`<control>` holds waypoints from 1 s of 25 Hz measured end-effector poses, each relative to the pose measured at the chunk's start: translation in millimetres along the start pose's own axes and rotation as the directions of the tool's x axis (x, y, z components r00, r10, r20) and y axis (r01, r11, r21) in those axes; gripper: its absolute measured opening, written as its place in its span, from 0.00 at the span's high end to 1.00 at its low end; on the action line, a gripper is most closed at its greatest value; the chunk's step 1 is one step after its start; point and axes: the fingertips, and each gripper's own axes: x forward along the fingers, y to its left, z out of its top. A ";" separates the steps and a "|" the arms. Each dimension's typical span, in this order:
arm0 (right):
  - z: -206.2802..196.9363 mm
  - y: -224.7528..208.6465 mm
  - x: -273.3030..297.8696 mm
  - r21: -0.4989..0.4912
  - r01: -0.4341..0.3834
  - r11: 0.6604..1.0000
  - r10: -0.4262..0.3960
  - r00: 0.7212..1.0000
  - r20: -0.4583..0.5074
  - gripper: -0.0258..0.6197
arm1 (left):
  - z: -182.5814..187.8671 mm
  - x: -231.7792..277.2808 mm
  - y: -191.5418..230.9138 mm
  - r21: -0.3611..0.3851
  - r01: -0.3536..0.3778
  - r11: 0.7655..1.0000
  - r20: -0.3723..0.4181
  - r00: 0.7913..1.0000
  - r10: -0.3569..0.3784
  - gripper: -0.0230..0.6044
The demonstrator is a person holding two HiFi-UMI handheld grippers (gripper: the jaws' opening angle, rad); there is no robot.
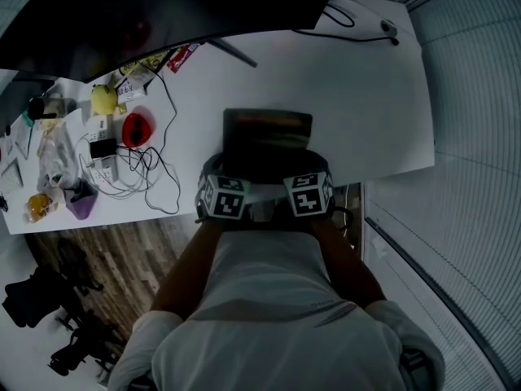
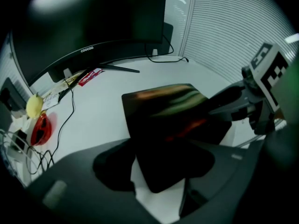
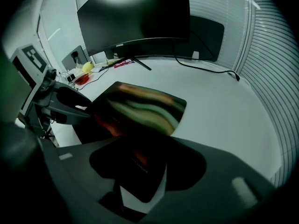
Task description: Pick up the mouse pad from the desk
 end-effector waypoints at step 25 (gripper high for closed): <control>93.7 14.1 -144.9 0.014 -0.007 1.000 0.000 0.897 0.443 0.90 | 108.3 -143.8 -40.5 0.050 0.113 0.992 0.437 0.891 -0.123 0.87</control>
